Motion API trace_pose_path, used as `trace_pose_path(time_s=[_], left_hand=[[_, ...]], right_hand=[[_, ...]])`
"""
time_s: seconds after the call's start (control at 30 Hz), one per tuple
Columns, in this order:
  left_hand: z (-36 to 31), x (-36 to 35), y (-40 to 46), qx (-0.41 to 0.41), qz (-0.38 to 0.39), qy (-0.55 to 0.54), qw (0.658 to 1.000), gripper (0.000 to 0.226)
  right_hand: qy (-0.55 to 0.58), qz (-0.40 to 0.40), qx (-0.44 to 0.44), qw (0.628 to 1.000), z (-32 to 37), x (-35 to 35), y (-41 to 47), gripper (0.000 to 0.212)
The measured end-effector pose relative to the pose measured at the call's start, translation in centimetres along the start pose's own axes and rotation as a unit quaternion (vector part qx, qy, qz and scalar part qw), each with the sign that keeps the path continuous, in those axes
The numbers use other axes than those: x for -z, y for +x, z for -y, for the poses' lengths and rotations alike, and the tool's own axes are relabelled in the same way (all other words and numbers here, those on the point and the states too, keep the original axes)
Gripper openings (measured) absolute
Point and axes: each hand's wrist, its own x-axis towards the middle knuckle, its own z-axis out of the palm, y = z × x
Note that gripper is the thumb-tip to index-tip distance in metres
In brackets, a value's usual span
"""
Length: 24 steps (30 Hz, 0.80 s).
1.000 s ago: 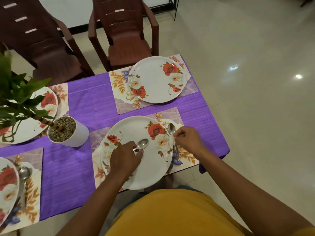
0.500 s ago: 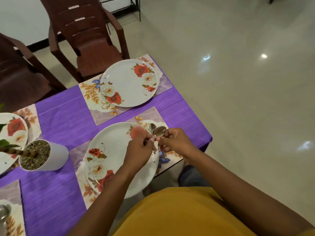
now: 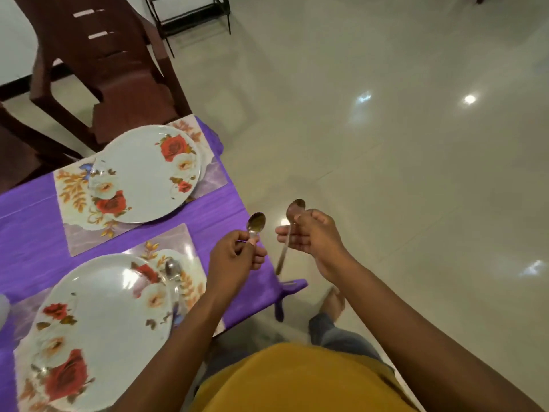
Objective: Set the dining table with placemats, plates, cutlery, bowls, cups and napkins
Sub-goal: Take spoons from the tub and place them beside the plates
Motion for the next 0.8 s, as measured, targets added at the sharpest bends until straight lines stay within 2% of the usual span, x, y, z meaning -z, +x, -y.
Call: trace_pose_path(time_s=[0.2, 0.37, 0.5, 0.63, 0.8], left_hand=[[-4.0, -10.3, 2.0, 0.048, -0.003, 0.015, 0.999, 0.011], [-6.9, -16.1, 4.3, 0.052, 0.014, 0.002, 0.999, 0.013], [-8.7, -18.4, 6.6, 0.05, 0.006, 0.004, 0.999, 0.018], [-10.1, -19.7, 9.0, 0.054, -0.01, -0.029, 0.998, 0.017], [-10.9, -19.9, 13.2, 0.073, -0.012, -0.072, 0.995, 0.017]], right_hand=[[-0.049, 0.0, -0.026, 0.998, 5.8, 11.5, 3.4, 0.02], [-0.082, 0.028, -0.035, 0.996, 8.7, 17.0, 5.6, 0.034], [-0.052, 0.042, -0.036, 0.997, 10.2, 19.6, 7.1, 0.031], [-0.003, 0.057, -0.082, 0.995, 11.7, 20.8, 9.2, 0.026], [-0.042, 0.044, -0.106, 0.992, 14.1, 20.5, 13.2, 0.021]])
